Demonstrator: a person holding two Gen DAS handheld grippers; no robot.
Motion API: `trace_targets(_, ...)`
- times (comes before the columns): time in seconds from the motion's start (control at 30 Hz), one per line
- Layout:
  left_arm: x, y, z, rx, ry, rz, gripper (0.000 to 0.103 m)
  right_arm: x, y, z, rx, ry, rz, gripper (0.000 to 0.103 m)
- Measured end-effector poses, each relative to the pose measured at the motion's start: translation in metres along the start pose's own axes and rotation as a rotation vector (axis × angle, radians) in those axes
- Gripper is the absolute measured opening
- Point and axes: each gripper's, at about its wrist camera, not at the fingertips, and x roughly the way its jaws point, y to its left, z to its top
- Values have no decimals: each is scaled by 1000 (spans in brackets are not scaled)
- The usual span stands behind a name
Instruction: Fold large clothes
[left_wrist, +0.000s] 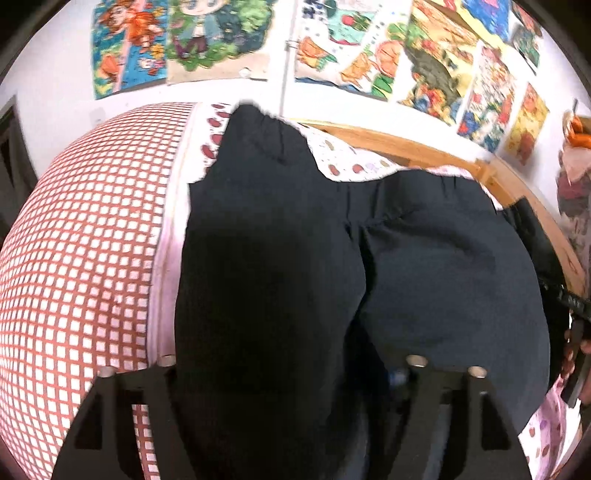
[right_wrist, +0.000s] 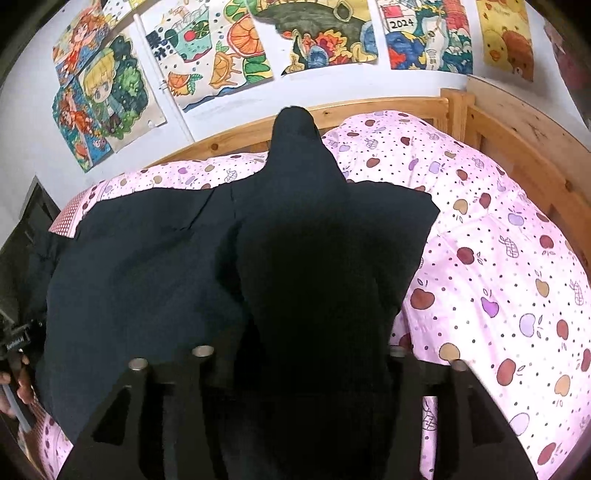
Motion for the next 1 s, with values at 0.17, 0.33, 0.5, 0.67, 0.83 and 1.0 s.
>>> trace_targets(0.17, -8, 4, -4, -46, -58, 32, 87, -10, -2, 1, -2, -41, -63, 81)
trace_targets(0.33, -29, 2, -11, -47, -155, 70, 102, -28, -2, 1, -3, -117, -54, 85)
trace_targets(0.5, -48, -8, -15, -42, -227, 100, 103, -49, 6, -2, -31, -210, -35, 91)
trace_targets(0.67, -67, -19, -18, -22, -275, 104, 103, -68, 21, -5, -81, -267, -34, 91)
trace_targets(0.83, -91, -31, -32, -4, -320, 136, 103, -88, 34, -13, -107, -293, -32, 92)
trace_targets(1.0, -113, -40, -42, 24, -346, 137, 103, -109, 44, -22, -117, -315, -23, 92)
